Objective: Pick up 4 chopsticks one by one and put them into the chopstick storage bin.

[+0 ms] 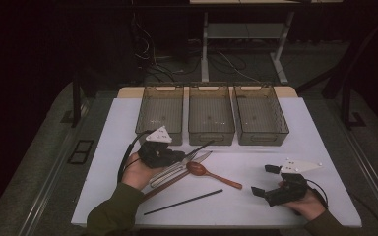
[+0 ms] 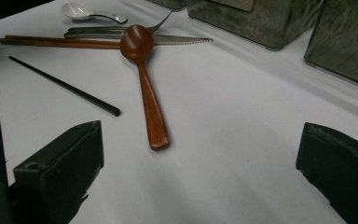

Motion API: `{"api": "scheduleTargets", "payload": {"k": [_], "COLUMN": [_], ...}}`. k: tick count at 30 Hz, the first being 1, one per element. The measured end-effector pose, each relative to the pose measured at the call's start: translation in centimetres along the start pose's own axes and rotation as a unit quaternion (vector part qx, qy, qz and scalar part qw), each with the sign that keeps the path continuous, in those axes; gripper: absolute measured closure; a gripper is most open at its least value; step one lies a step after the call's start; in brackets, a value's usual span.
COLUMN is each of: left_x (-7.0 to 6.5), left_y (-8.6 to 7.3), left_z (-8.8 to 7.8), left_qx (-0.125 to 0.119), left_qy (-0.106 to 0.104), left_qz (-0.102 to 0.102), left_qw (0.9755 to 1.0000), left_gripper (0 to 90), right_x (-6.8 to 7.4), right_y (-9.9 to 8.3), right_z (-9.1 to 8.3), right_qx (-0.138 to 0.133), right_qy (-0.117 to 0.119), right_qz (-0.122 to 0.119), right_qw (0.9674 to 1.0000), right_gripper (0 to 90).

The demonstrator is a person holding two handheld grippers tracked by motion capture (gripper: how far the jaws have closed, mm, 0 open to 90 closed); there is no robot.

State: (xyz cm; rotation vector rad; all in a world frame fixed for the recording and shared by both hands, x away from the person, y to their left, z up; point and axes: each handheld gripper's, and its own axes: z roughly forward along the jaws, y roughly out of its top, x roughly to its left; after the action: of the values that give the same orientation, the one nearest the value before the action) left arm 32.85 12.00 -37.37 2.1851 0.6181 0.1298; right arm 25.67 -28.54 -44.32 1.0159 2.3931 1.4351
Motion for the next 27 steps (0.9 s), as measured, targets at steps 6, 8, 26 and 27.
{"api": "scheduleTargets", "payload": {"k": [6, 8, 26, 27], "left_x": [1.1, 1.5, 5.3, 5.5], "left_y": [0.9, 1.2, 3.3, 3.4], "left_z": [-0.3, -0.4, -0.3, -0.3], "left_qx": [0.002, 0.000, 0.008, 0.007], "left_qy": [0.011, 0.016, 0.040, 0.041], "left_qz": [-0.005, -0.006, -0.034, -0.037], "left_qw": [0.9999, 0.9999, 0.9986, 0.9984], "left_gripper": [85.5, 85.5, 85.5, 85.5], "right_x": [0.0, 0.0, 0.0, 0.0], "right_y": [0.0, 0.0, 0.0, 0.0], "right_z": [0.0, 0.0, 0.0, 0.0], "right_qx": [0.000, 0.000, 0.000, 0.000], "right_qy": [0.000, 0.000, -0.003, -0.002], "right_qz": [0.001, -0.001, 0.000, 0.000], "right_qw": [1.0000, 1.0000, 1.0000, 1.0000], "right_gripper": [0.6, 0.6, 0.6, 0.6]}}
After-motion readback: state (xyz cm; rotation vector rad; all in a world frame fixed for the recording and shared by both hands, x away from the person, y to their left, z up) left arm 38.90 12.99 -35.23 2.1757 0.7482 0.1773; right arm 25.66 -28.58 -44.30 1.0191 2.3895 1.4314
